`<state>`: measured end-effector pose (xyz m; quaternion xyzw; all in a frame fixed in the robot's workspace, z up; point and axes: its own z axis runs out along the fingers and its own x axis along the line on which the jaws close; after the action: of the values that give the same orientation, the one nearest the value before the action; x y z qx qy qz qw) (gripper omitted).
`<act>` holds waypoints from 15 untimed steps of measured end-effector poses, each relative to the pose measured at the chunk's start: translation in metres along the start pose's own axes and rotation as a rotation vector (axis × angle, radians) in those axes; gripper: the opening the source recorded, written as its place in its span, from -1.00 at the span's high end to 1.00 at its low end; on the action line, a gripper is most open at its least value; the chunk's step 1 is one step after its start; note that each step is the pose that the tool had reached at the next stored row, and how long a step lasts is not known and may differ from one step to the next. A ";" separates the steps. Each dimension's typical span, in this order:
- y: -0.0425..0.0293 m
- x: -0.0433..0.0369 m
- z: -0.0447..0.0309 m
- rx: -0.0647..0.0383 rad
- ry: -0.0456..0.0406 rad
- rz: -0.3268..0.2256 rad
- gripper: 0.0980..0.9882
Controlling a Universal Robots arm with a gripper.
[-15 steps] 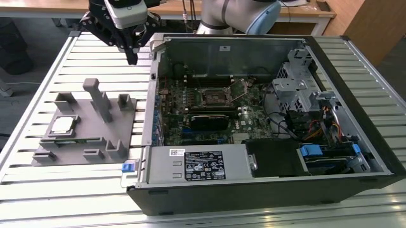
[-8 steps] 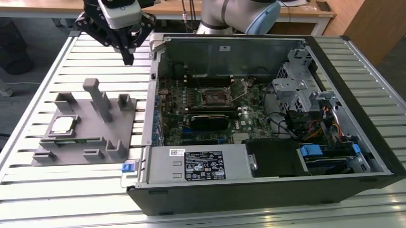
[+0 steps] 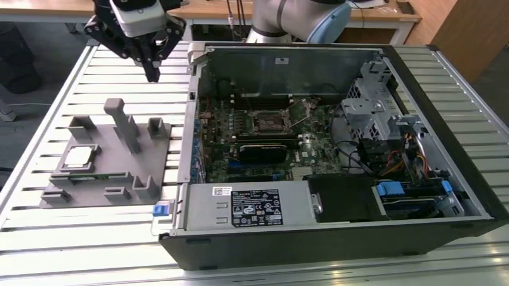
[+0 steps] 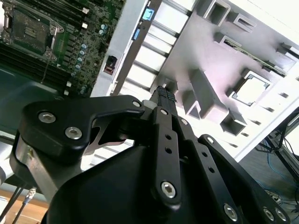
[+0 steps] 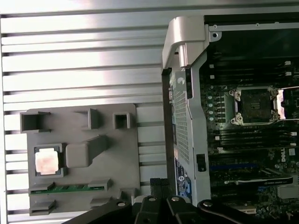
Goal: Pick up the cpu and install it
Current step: 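Reach for the cpu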
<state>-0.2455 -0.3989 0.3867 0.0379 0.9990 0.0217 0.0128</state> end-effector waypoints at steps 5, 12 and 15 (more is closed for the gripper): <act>-0.0006 0.0079 0.0002 0.000 0.0000 0.000 0.98; -0.0014 0.0179 0.0005 0.000 0.0000 0.000 0.98; -0.0017 0.0216 0.0007 0.000 0.0000 0.000 0.98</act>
<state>-0.2672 -0.3989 0.3854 0.0379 0.9990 0.0217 0.0129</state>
